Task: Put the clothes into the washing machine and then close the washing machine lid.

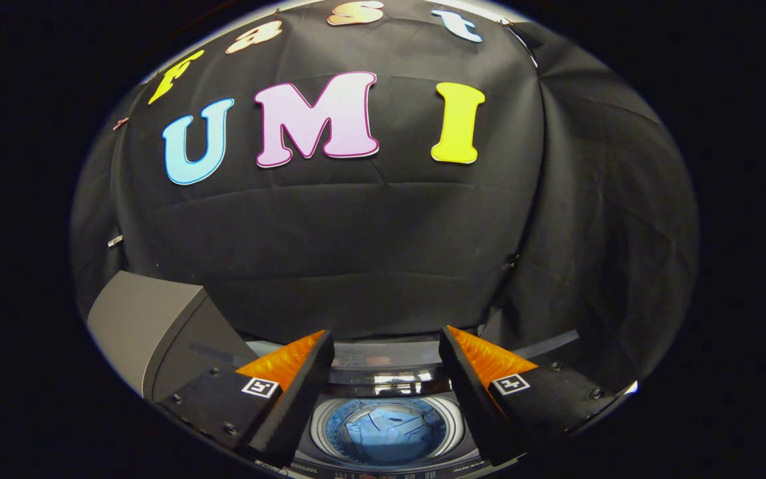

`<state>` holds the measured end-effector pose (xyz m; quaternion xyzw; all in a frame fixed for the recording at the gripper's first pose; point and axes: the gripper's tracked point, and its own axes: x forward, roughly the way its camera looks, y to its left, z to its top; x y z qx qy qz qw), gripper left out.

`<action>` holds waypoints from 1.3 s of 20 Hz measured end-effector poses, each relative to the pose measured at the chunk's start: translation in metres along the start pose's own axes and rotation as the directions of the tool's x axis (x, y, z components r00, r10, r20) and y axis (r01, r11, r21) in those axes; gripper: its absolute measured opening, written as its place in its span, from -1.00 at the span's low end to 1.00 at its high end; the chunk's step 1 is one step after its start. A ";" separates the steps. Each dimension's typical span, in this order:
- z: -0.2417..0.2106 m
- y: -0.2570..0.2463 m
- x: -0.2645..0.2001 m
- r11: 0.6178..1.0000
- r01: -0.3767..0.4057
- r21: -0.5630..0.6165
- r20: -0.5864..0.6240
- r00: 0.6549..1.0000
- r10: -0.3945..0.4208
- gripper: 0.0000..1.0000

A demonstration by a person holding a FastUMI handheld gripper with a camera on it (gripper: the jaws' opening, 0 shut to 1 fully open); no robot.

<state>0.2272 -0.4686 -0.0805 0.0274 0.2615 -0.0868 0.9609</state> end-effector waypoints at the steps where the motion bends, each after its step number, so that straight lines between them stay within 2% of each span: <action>1: -0.002 0.000 -0.002 1.000 0.000 0.002 0.001 1.000 0.000 1.00; 7: -0.016 -0.002 -0.011 0.999 0.018 0.026 0.018 1.000 -0.019 0.99; 9: -0.055 -0.002 -0.011 0.999 0.021 0.029 -0.116 0.993 -0.017 0.99; 10: -0.071 0.005 -0.020 1.000 -0.018 0.023 -0.161 0.987 0.022 0.99; 12: -0.099 0.007 -0.018 0.999 -0.033 0.001 -0.132 0.991 0.033 0.99; 18: -0.186 -0.012 -0.030 0.998 -0.005 -0.062 -0.261 0.965 -0.011 1.00; 21: -0.202 -0.014 -0.031 0.998 -0.001 -0.057 -0.280 0.960 -0.015 1.00; 26: -0.202 -0.014 -0.030 0.998 0.000 -0.056 -0.273 0.962 -0.016 1.00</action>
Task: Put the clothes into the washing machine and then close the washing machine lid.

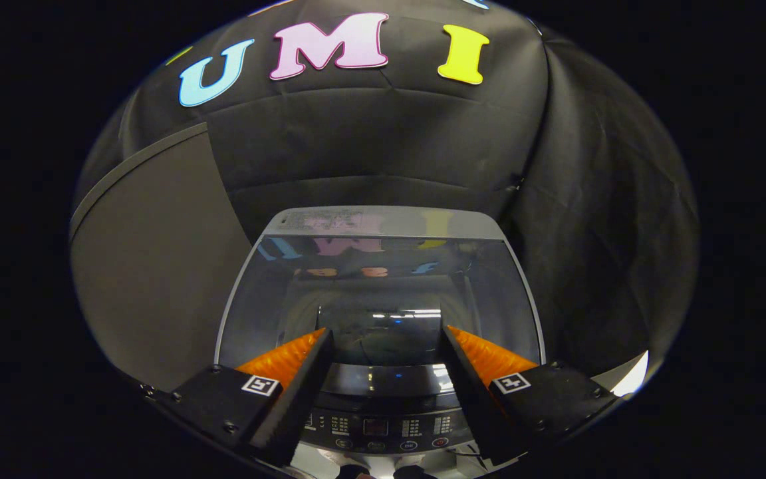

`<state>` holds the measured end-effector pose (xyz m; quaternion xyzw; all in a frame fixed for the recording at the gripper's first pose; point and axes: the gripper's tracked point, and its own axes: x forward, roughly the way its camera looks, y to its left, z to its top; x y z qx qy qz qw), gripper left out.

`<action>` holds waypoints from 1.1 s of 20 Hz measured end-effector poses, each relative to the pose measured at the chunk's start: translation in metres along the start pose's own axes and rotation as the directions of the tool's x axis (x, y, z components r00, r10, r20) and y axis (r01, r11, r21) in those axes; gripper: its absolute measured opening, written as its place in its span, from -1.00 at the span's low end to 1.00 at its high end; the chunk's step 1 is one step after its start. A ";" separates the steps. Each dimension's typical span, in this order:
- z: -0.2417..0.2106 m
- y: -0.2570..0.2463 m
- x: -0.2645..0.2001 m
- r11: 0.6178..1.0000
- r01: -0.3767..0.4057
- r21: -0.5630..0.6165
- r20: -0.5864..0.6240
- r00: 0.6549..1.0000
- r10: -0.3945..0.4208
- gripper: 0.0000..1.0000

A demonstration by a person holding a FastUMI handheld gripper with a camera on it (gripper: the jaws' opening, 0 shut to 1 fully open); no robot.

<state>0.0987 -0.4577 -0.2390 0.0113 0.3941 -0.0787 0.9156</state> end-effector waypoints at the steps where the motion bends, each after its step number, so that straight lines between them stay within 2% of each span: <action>1: 0.001 0.000 -0.001 1.000 0.001 0.002 0.001 1.000 -0.001 1.00; 11: 0.041 0.000 -0.020 1.000 0.003 0.021 0.114 0.994 -0.005 1.00; 16: 0.053 0.008 -0.039 1.000 -0.003 -0.025 0.170 0.985 0.008 1.00; 19: 0.080 0.017 -0.067 0.999 -0.015 -0.029 0.251 0.968 0.021 1.00; 22: 0.120 0.021 -0.108 1.000 -0.021 0.001 0.383 0.924 0.019 1.00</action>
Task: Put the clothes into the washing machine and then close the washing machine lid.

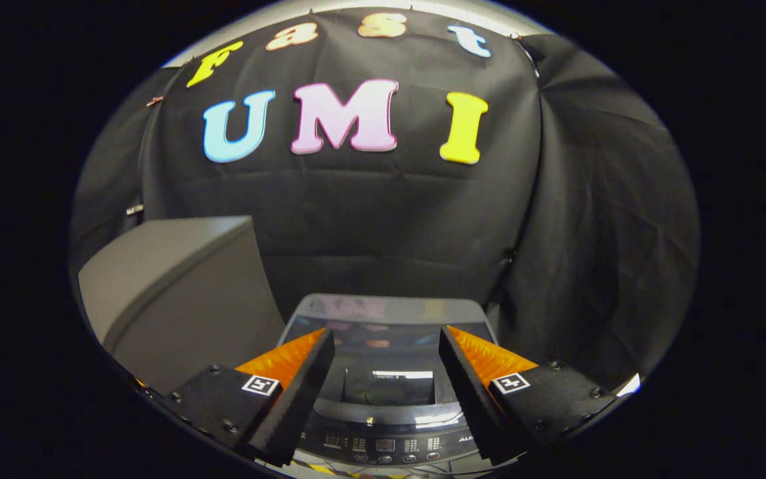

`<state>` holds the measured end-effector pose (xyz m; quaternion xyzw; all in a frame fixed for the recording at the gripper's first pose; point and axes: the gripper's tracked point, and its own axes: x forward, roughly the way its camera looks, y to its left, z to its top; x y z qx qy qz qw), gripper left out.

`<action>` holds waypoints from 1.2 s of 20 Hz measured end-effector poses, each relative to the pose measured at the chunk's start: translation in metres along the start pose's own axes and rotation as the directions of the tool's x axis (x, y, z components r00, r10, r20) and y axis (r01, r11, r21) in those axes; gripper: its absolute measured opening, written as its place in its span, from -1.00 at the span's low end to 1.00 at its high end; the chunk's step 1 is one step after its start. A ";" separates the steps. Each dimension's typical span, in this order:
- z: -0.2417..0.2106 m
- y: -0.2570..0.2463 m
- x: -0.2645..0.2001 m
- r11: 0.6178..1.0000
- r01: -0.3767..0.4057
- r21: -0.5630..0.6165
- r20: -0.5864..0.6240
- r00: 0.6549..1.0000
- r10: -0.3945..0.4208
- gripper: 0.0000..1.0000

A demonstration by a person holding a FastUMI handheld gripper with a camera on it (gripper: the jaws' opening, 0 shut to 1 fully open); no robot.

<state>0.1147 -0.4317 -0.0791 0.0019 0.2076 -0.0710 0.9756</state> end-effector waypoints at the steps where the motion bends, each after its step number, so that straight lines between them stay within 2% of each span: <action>1: 0.012 0.003 -0.006 1.000 0.000 0.012 0.042 0.999 0.000 1.00; 4: 0.042 0.010 -0.023 0.999 -0.002 0.039 0.168 0.986 -0.005 1.00; 7: 0.061 0.006 -0.041 0.999 0.039 0.036 0.257 0.965 -0.047 0.99; 9: 0.075 0.023 -0.054 0.998 -0.021 0.056 0.310 0.951 0.003 0.98; 11: 0.078 0.021 -0.071 0.996 -0.042 0.082 0.358 0.934 0.010 0.99; 16: 0.077 0.015 -0.085 0.994 -0.032 0.106 0.380 0.925 -0.011 0.98; 24: 0.080 0.035 -0.090 0.996 -0.069 0.064 0.394 0.918 0.039 0.98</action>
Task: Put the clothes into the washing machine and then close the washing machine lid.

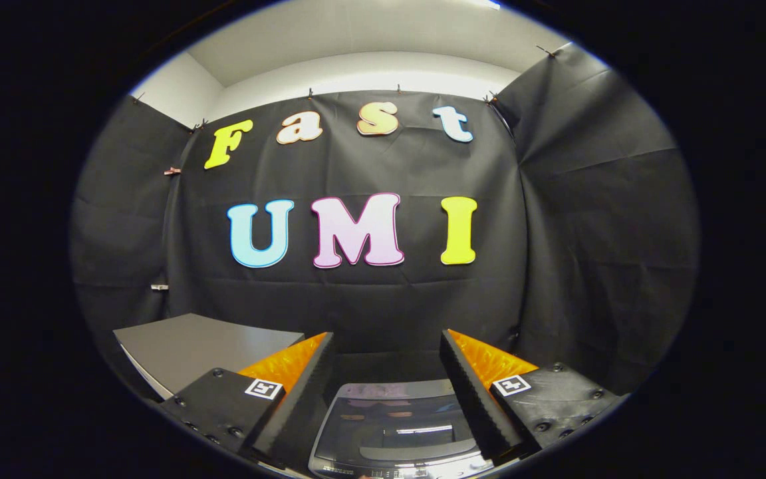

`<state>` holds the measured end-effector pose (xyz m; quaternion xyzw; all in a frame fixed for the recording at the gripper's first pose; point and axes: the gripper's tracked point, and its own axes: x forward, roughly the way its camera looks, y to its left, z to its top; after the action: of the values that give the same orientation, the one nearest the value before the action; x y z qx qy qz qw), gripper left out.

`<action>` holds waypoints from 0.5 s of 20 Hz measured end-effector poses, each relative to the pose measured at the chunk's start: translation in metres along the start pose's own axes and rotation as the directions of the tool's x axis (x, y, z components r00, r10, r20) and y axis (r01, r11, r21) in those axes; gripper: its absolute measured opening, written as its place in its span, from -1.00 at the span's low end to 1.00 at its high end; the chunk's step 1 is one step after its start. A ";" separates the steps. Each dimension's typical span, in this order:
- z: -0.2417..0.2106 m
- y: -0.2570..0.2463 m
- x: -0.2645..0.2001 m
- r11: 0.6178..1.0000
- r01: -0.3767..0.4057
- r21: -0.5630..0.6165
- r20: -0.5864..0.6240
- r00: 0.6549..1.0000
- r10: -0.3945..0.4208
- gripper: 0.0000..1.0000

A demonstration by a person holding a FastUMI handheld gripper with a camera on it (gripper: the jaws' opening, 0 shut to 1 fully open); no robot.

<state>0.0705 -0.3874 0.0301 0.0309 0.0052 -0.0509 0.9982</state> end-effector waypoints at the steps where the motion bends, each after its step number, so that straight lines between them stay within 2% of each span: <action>1: -0.001 0.001 0.000 1.000 -0.006 -0.005 -0.004 1.000 0.006 0.98; 10: -0.008 -0.007 0.003 1.000 0.002 -0.009 -0.025 1.000 -0.002 0.98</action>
<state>0.0725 -0.3944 0.0218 0.0273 0.0180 -0.0514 0.9981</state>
